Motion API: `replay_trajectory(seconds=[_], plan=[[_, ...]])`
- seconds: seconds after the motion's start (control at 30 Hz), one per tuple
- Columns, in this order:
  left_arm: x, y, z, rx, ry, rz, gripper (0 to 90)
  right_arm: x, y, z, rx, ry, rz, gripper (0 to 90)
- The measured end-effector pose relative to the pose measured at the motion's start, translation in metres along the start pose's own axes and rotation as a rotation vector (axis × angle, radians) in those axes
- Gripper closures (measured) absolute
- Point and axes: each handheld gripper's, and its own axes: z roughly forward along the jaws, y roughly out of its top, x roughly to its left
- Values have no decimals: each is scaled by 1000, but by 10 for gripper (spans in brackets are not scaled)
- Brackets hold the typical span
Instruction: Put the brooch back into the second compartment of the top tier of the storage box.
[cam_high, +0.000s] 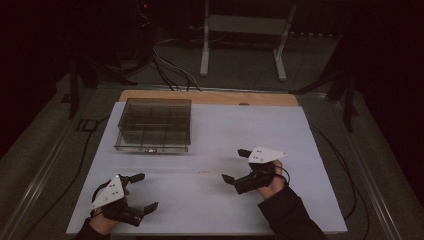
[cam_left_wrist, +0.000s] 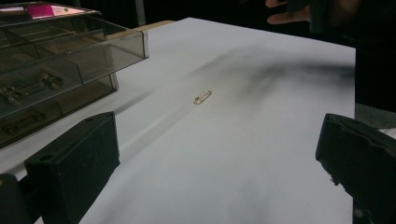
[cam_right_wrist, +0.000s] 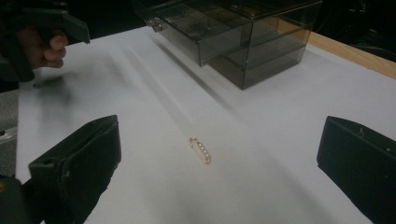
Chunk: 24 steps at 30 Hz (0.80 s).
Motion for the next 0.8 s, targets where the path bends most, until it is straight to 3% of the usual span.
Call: replay_trajectory(seconds=[0.8], plan=[[0,-1,0,1,-3,-2,6,-8,3,54,88,86,10,0]])
